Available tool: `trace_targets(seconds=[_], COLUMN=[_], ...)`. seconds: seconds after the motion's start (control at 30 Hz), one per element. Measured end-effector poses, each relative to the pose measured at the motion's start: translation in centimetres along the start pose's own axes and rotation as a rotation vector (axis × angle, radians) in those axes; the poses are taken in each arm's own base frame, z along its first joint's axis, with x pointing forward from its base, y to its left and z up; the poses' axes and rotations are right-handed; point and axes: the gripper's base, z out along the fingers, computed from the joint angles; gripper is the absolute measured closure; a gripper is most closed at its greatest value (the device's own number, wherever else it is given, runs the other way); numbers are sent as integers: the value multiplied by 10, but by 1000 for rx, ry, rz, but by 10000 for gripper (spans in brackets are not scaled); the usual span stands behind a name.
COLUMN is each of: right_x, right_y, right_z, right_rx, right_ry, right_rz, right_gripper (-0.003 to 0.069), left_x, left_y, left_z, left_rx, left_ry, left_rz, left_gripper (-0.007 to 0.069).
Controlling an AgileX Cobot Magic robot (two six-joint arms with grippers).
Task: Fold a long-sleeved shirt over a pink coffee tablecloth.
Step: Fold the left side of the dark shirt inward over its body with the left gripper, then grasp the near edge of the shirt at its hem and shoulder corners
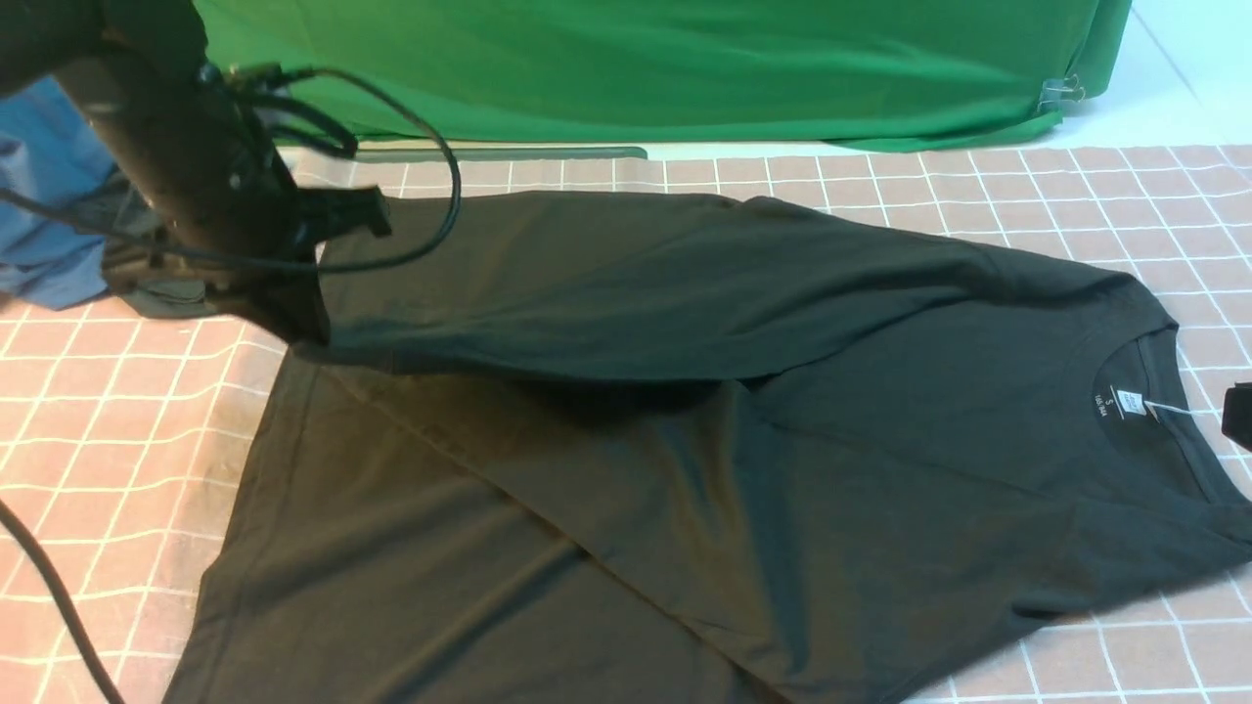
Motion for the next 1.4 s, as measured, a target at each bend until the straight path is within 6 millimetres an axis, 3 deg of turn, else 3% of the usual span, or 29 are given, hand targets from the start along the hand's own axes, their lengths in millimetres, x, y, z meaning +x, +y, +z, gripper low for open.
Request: trace_targets(seconds=[0.37,0.43,0.57,0.67,0.77,0.97,1.13,1.27,1.4], right_x=[0,0,0,0,2,4,4,4,4], right_y=[0,0,0,0,0,1,1,1,1], right_z=[0,0,0,0,0,0,0,0,0], right_rx=[0,0,0,-1,-5,-9,-8,-8,-8], right_ry=[0,0,0,4,22,44,40,39,39], right_rz=[0,0,0,0,1,13,23,23,23], right_gripper=[515,515,515,511,509,506,504,504,504], left_x=[10,9,6,7,10,58,114,134,146], left_y=[5,5,7,11,15,23,40,52,60], left_z=[18,18,25,25,22,9,42,64,80], left_rx=[-33,-33,-63,-106,-136,-92,-102,-144,-181], left_ry=[48,36,36,46,49,90,197,197,172], left_rz=[-5,-3,8,17,16,-58,-79,-64,-78], left_gripper=[568,524,350,282,265,389,447,392,242])
